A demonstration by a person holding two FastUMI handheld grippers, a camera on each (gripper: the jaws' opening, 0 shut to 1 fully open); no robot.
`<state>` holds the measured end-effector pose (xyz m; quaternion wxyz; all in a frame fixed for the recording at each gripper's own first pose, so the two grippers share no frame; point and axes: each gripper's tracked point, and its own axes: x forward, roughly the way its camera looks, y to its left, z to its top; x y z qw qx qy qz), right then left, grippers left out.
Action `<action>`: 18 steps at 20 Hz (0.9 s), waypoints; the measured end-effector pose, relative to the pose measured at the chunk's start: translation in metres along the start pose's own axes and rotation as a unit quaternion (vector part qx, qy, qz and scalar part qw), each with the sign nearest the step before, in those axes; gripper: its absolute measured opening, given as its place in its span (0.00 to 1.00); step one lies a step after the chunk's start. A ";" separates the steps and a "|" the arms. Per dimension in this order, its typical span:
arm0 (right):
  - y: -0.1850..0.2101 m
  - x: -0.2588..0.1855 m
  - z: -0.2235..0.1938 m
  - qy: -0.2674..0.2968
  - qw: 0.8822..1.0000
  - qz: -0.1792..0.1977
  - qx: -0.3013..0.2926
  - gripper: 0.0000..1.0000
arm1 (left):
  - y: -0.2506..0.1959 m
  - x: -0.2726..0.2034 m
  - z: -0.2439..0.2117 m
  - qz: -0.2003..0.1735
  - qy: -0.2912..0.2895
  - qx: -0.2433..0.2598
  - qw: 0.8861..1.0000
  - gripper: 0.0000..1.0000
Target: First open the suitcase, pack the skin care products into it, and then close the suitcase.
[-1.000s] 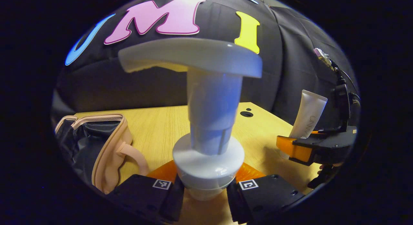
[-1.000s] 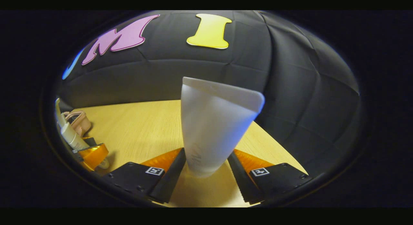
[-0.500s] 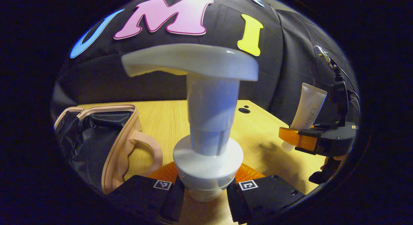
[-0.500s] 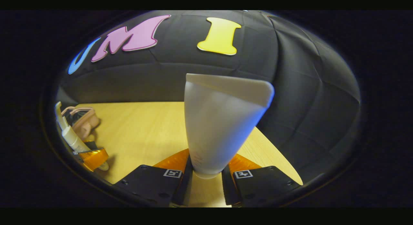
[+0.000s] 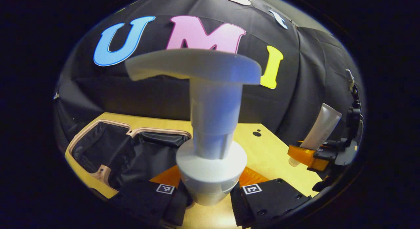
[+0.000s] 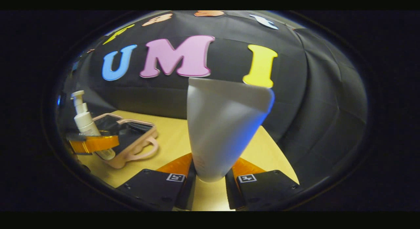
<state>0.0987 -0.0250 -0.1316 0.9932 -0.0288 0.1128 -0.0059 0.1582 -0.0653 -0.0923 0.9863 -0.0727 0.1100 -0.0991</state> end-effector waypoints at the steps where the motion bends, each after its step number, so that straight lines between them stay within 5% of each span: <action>1: 0.020 -0.001 0.007 0.000 1.000 0.016 0.003 0.39 | 0.024 -0.001 0.003 0.015 0.005 0.003 1.000 0.60; 6: 0.132 0.012 0.051 -0.033 0.993 0.111 -0.001 0.43 | 0.120 0.025 -0.008 0.054 0.064 0.022 0.996 0.60; 11: 0.219 0.035 0.060 -0.026 0.983 0.179 0.028 0.43 | 0.145 0.070 -0.057 0.052 0.194 0.021 0.979 0.60; 18: 0.224 0.059 0.029 0.020 0.982 0.177 0.061 0.43 | 0.153 0.097 -0.111 0.053 0.343 -0.068 0.936 0.60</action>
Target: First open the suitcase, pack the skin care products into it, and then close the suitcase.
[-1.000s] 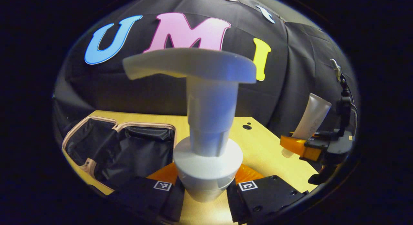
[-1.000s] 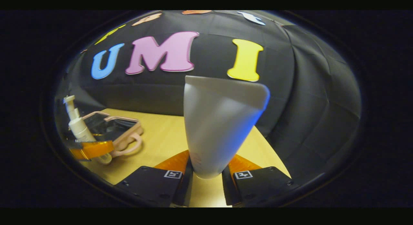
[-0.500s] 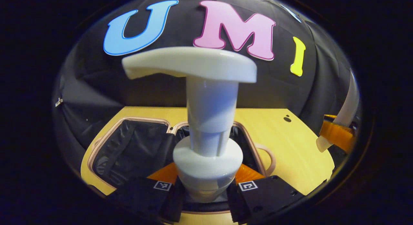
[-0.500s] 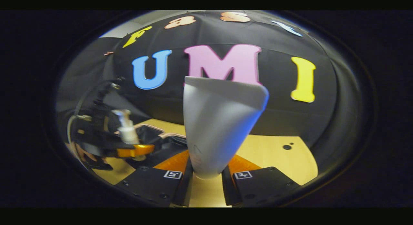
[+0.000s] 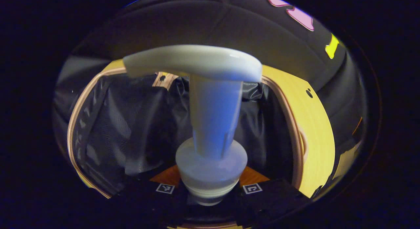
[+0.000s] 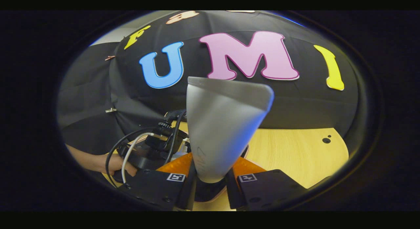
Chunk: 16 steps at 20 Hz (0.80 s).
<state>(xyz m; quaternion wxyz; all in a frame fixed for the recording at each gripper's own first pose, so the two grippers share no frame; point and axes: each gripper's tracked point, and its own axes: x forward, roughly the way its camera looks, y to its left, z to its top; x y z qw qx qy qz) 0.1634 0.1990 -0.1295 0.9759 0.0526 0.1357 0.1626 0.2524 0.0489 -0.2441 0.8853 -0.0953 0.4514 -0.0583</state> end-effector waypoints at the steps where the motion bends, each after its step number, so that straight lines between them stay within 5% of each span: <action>1: -0.005 -0.003 -0.004 0.006 1.000 -0.005 0.005 0.43 | -0.001 0.004 0.003 -0.001 0.010 -0.007 1.000 0.60; 7: -0.021 -0.003 -0.028 0.036 0.999 -0.021 0.029 0.43 | -0.003 0.010 0.005 0.028 0.065 0.039 0.997 0.61; 12: 0.000 0.011 -0.037 0.058 0.998 -0.011 0.027 0.43 | 0.006 -0.016 0.011 0.007 0.000 -0.017 1.000 0.64; 16: -0.002 0.016 -0.037 0.059 0.998 -0.028 0.018 0.39 | 0.012 -0.029 0.021 0.000 -0.003 0.023 1.000 0.69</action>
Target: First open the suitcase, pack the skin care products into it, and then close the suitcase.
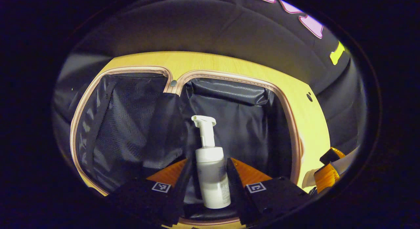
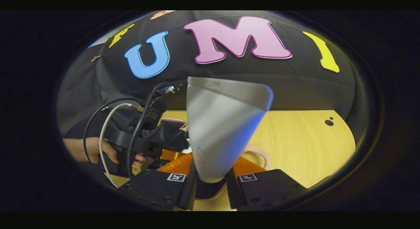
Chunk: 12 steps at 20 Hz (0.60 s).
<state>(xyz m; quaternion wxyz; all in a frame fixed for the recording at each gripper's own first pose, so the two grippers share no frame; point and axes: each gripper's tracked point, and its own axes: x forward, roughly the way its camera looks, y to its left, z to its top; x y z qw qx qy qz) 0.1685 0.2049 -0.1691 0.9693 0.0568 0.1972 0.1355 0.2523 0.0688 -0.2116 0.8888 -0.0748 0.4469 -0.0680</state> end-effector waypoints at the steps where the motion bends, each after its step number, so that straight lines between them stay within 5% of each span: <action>1: 0.003 0.002 -0.001 0.003 1.000 -0.001 -0.001 0.43 | 0.000 -0.011 0.008 0.001 -0.025 0.010 1.000 0.69; 4: 0.012 0.014 -0.008 0.024 1.000 -0.001 0.008 0.43 | 0.015 -0.064 0.033 0.031 -0.142 0.023 0.989 0.97; 9: 0.012 0.042 -0.030 0.084 0.996 -0.023 0.035 0.43 | 0.050 -0.164 0.025 0.067 -0.235 0.047 0.968 0.98; 12: 0.013 0.062 -0.057 0.146 0.987 -0.039 0.046 0.43 | 0.059 -0.202 -0.002 0.052 -0.255 0.026 0.965 0.98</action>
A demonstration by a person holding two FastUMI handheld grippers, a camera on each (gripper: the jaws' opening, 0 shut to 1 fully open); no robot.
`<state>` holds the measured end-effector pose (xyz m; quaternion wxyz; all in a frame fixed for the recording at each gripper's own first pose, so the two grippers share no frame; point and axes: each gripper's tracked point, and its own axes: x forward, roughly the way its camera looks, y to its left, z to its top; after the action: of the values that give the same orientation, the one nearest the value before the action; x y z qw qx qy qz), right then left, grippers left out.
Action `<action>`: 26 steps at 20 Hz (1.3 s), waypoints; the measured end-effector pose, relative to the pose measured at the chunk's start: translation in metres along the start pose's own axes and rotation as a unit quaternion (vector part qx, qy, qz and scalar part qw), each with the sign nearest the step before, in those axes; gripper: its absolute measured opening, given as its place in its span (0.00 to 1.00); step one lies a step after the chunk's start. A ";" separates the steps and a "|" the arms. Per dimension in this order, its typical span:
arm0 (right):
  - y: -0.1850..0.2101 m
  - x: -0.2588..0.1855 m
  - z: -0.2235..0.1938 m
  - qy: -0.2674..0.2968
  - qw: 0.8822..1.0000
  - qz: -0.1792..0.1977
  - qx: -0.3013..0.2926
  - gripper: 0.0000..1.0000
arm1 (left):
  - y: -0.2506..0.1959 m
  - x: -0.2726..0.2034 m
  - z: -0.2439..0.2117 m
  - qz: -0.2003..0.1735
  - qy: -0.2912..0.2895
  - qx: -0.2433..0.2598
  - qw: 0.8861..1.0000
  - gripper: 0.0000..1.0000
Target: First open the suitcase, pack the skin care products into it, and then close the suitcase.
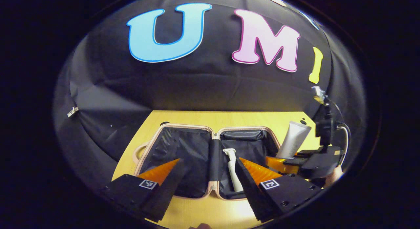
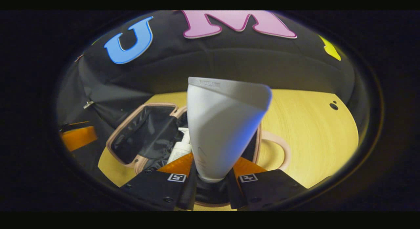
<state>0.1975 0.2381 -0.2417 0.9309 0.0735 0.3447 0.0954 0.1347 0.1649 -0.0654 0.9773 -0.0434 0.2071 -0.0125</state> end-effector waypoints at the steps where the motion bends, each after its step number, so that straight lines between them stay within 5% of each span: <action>1: 0.004 0.007 -0.007 0.017 1.000 -0.002 0.005 0.43 | 0.003 -0.011 -0.003 -0.005 -0.001 -0.015 1.000 0.98; 12: 0.005 0.043 -0.054 0.093 0.994 -0.044 0.025 0.44 | 0.062 -0.031 -0.030 0.011 0.006 -0.048 0.999 0.98; 13: 0.004 0.040 -0.048 0.083 0.995 -0.049 0.026 0.47 | 0.068 -0.031 -0.029 0.014 0.004 -0.050 0.999 0.98; 16: 0.020 0.034 -0.038 0.071 0.996 -0.023 0.057 0.84 | 0.106 -0.025 -0.029 0.043 0.001 -0.042 0.998 0.98; 17: 0.025 0.027 -0.030 0.062 0.996 -0.022 0.058 0.83 | 0.123 -0.020 -0.026 0.056 -0.002 -0.040 0.998 0.98; 19: 0.022 0.011 -0.015 0.026 0.998 -0.029 0.038 0.99 | 0.155 -0.007 -0.018 0.068 -0.012 -0.043 0.997 0.98; 20: 0.022 0.000 -0.006 0.008 0.999 -0.029 0.029 0.89 | 0.168 0.000 -0.010 0.060 -0.028 -0.047 0.997 0.98; 21: 0.023 -0.011 0.003 -0.013 0.999 -0.026 0.026 0.98 | 0.182 0.010 -0.003 0.046 -0.043 -0.053 0.997 0.98; 22: 0.024 -0.022 0.012 -0.034 0.999 -0.025 0.024 0.90 | 0.196 0.020 0.003 0.043 -0.055 -0.060 0.996 0.98; 23: 0.021 -0.033 0.020 -0.057 0.998 -0.026 0.021 0.98 | 0.215 0.033 0.006 0.042 -0.060 -0.068 0.995 0.98; 24: 0.018 -0.044 0.028 -0.079 0.996 -0.028 0.017 0.89 | 0.231 0.046 0.007 0.046 -0.059 -0.076 0.994 0.95; 26: 0.005 -0.065 0.030 -0.097 0.994 -0.041 0.017 0.97 | 0.261 0.077 -0.005 0.057 -0.033 -0.102 0.993 0.98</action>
<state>0.1682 0.2260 -0.1780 0.9618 0.0841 0.2568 0.0440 0.2050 0.4207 -0.1245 0.9731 -0.1315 0.1770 0.0661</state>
